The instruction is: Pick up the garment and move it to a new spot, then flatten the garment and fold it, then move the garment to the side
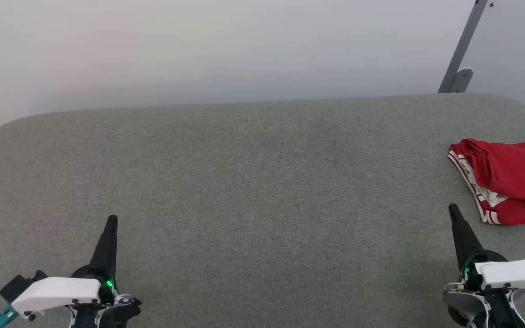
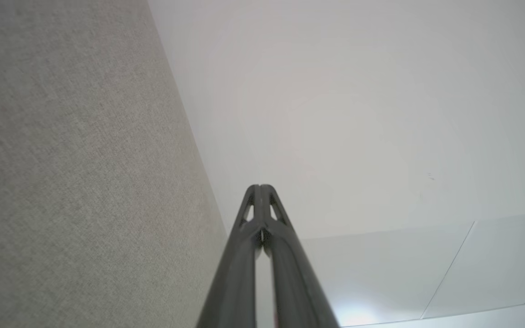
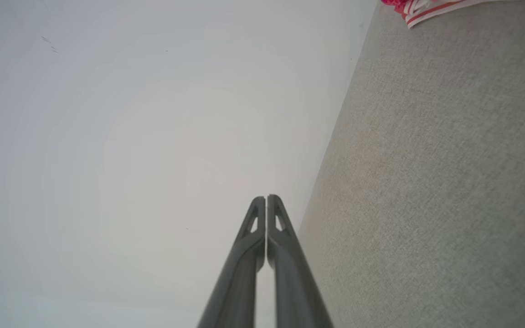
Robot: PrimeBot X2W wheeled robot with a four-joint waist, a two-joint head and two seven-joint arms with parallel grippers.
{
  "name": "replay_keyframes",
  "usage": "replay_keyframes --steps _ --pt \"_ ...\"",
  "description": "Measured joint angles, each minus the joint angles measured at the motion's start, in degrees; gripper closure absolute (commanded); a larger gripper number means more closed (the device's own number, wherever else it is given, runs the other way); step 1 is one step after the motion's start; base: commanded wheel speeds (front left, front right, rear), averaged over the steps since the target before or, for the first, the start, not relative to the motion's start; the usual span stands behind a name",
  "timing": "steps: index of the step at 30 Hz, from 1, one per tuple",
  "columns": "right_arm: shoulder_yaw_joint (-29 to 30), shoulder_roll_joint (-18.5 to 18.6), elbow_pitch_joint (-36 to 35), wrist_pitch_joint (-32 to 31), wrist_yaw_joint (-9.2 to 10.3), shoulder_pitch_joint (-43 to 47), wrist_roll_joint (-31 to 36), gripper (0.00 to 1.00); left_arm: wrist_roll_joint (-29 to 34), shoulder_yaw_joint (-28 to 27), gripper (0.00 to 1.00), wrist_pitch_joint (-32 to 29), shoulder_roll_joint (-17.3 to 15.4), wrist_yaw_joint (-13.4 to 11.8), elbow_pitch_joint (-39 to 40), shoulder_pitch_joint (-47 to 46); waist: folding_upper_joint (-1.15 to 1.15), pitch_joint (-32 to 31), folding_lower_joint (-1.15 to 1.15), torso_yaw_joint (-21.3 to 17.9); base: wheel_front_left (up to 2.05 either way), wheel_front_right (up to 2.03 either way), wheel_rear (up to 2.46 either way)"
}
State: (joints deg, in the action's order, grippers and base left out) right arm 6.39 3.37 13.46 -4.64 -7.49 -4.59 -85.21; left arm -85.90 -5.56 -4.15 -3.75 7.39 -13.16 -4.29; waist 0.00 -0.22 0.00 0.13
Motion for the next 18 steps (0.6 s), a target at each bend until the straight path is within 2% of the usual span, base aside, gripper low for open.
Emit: replay_keyframes --steps 18 --pt "0.1 -0.4 0.5 -1.8 0.0 -1.3 -6.6 1.0 -6.4 -0.4 1.0 -1.9 0.5 0.0 -0.9 -1.5 0.0 0.4 0.0 -0.1 0.0 0.0 0.0"
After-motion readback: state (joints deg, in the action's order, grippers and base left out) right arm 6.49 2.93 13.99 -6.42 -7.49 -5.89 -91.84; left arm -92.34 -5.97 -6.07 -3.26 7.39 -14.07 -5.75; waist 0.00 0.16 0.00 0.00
